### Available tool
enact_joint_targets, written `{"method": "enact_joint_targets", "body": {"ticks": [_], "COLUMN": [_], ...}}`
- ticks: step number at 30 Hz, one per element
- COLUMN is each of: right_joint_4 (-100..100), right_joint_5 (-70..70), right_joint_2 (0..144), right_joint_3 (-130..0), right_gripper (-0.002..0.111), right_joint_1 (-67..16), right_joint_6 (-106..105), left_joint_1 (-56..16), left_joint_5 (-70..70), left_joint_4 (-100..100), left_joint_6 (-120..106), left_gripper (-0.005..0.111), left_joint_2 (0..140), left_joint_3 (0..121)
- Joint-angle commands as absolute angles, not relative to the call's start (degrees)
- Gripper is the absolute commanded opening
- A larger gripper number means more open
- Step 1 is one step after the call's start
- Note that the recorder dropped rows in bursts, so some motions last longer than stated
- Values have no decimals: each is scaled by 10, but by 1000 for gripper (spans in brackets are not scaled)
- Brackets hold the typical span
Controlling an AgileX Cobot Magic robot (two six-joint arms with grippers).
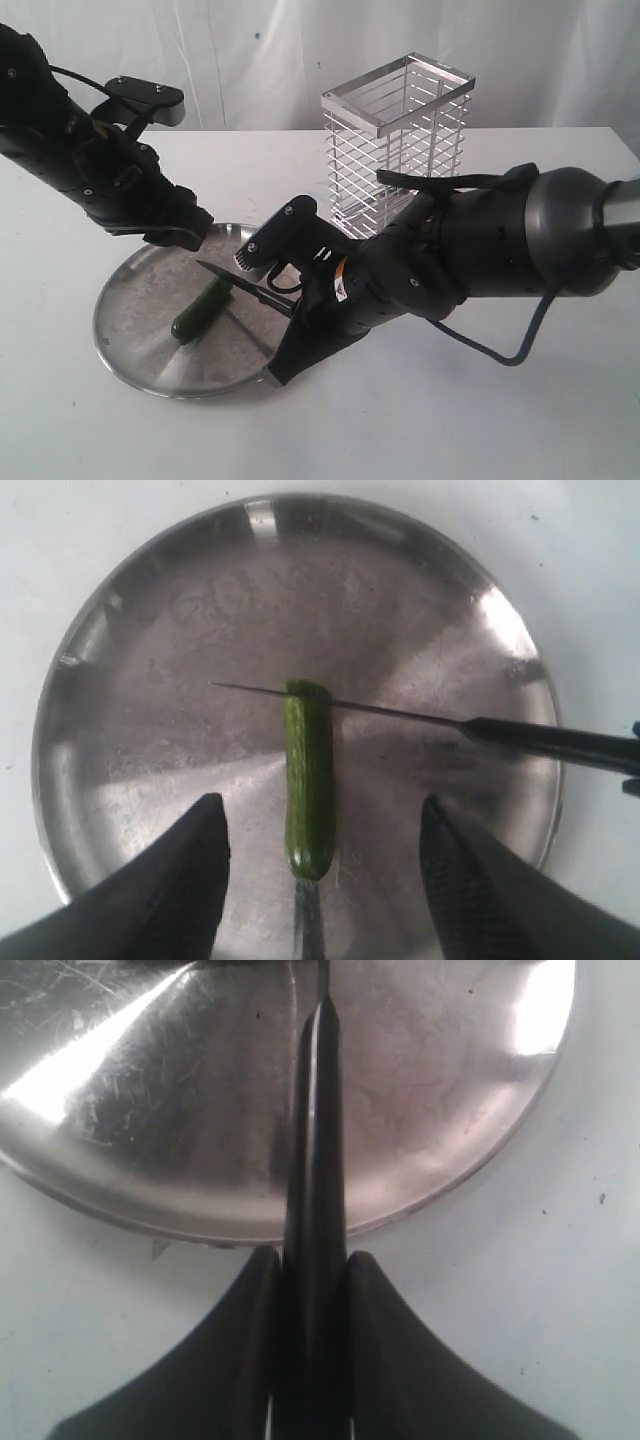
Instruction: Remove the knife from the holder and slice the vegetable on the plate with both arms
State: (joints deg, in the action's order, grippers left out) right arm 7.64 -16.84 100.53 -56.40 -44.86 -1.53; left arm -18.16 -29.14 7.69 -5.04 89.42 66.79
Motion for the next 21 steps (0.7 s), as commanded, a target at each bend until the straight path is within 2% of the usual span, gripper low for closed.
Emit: {"method": "enact_joint_targets", "body": {"ticks": [1,14,17,21], "right_joint_4": [74,74,74,74], "right_joint_5": [-159,-162,-163,-163], "right_joint_2": [1007,1007,1007,1007], "right_joint_3": [-566,-566,-566,-566], "right_gripper": [0,0,0,0], "right_joint_1": [-451,-451,-451,-451], "right_joint_6": [-11,-10,-10,-10], "left_joint_1": [-184,-184,-184,-184], "left_joint_5": [-246,-115,-112,-108], "left_joint_4": [105,147,161,167], "left_joint_6": [-47,-47,-47,-47], "left_gripper": [60,58,45,17], "left_joint_2": [888,892,908,924], "left_joint_3": [651,577,577,577]}}
